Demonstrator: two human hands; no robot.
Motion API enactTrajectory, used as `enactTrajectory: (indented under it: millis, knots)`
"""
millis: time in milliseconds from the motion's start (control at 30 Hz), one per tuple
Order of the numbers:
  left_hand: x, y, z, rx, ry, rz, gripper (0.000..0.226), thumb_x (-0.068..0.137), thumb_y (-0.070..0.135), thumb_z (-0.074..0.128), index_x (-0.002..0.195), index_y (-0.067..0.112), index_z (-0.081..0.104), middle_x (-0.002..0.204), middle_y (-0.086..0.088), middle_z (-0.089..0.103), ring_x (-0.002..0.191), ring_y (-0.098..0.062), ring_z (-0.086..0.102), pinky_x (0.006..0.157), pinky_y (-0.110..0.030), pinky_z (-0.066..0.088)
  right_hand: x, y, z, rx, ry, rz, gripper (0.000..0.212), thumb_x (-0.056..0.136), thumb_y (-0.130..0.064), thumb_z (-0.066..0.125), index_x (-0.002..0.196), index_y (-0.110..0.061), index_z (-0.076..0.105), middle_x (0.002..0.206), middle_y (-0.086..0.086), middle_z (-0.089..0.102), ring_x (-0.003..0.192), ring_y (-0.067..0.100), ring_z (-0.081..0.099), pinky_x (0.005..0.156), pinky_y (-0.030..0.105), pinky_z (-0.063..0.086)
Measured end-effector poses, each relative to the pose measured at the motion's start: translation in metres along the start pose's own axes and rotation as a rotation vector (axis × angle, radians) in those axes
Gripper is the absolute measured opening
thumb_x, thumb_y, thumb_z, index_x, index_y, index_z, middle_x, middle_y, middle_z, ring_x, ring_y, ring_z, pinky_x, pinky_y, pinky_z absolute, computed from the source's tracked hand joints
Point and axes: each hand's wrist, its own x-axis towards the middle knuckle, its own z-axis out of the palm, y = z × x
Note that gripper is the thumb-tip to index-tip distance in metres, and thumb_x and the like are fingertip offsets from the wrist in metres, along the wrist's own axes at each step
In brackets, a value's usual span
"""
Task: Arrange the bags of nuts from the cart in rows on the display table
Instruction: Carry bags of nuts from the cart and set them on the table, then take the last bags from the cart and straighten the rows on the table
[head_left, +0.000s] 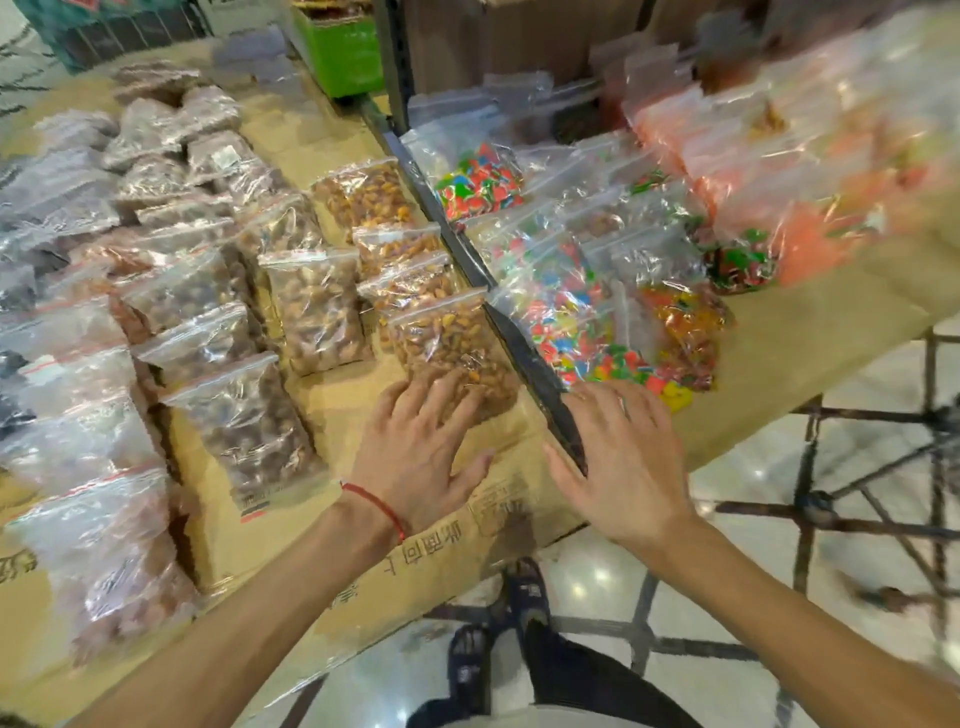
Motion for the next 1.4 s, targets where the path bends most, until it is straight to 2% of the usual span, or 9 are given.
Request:
enactTrajectory:
  millis: [133,300,433,633,767,967,1133,1267,1400]
  knots:
    - [0.009,0.030,-0.001,0.005,-0.023,0.164,0.067,0.101,0.064,0.033,0.148,0.020,0.051,0.150,-0.010,0.053,0.141,-0.036,0.046,0.107,-0.052,0.042,-0.054,0.012,-0.002,0.012,0.032,0.108,0.056,0.093,-0.048,0.055,0.128,-0.007,0.070,0.129,0.018,0.069,0.127,0.040,0.059,0.108,0.054,0.047]
    - [0.031,0.090,0.003,-0.013,0.008,0.366,0.062,0.099,0.061,0.044,0.141,0.017,0.058,0.143,-0.013,0.058,0.135,-0.036,0.051,0.099,-0.053,0.049,-0.113,0.043,-0.007,-0.042,-0.005,0.255,0.052,0.094,-0.052,0.054,0.127,-0.015,0.070,0.128,0.009,0.068,0.122,0.034,0.060,0.109,0.051,0.044]
    - [0.060,0.153,0.010,-0.028,-0.022,0.479,0.067,0.100,0.061,0.042,0.154,0.021,0.045,0.150,-0.011,0.054,0.139,-0.036,0.048,0.107,-0.054,0.045,-0.153,0.090,0.001,-0.061,0.005,0.419,0.054,0.094,-0.053,0.056,0.128,-0.013,0.070,0.128,0.011,0.069,0.124,0.035,0.060,0.112,0.051,0.041]
    - [0.118,0.272,0.015,-0.022,-0.038,0.626,0.061,0.097,0.058,0.047,0.145,0.020,0.051,0.150,-0.009,0.053,0.138,-0.035,0.048,0.107,-0.053,0.044,-0.203,0.200,0.003,-0.103,0.070,0.527,0.050,0.093,-0.050,0.058,0.123,-0.012,0.070,0.122,0.011,0.069,0.119,0.036,0.061,0.111,0.053,0.041]
    - [0.155,0.365,0.013,-0.038,-0.032,0.709,0.062,0.096,0.058,0.040,0.140,0.017,0.057,0.143,-0.010,0.057,0.133,-0.034,0.052,0.103,-0.050,0.045,-0.236,0.285,-0.002,-0.124,0.050,0.604,0.050,0.093,-0.051,0.058,0.122,-0.012,0.070,0.122,0.011,0.070,0.120,0.036,0.062,0.112,0.051,0.038]
    - [0.196,0.501,0.023,-0.069,-0.085,0.728,0.058,0.095,0.058,0.047,0.139,0.021,0.058,0.142,-0.005,0.058,0.133,-0.030,0.052,0.104,-0.049,0.046,-0.286,0.397,-0.011,-0.062,-0.049,0.759,0.057,0.096,-0.056,0.048,0.133,-0.016,0.066,0.137,0.009,0.066,0.130,0.034,0.057,0.115,0.052,0.038]
    - [0.245,0.582,0.037,-0.040,-0.136,0.830,0.058,0.095,0.059,0.049,0.140,0.023,0.056,0.146,-0.008,0.058,0.138,-0.033,0.051,0.108,-0.052,0.046,-0.306,0.472,-0.012,-0.030,-0.068,0.902,0.055,0.096,-0.054,0.046,0.132,-0.018,0.067,0.134,0.007,0.067,0.128,0.032,0.057,0.114,0.051,0.041]
    - [0.304,0.642,0.049,0.003,-0.140,0.937,0.057,0.090,0.058,0.054,0.134,0.022,0.062,0.140,-0.009,0.063,0.133,-0.034,0.056,0.104,-0.051,0.049,-0.309,0.531,-0.008,-0.036,-0.059,1.021,0.052,0.093,-0.053,0.053,0.126,-0.017,0.070,0.129,0.009,0.069,0.126,0.034,0.059,0.112,0.055,0.045]
    - [0.374,0.703,0.061,-0.002,-0.180,1.044,0.057,0.090,0.056,0.055,0.134,0.022,0.062,0.143,-0.009,0.061,0.135,-0.033,0.053,0.106,-0.048,0.046,-0.298,0.594,-0.007,-0.066,-0.038,1.143,0.053,0.095,-0.051,0.044,0.122,-0.014,0.071,0.126,0.010,0.070,0.124,0.035,0.061,0.110,0.056,0.048]
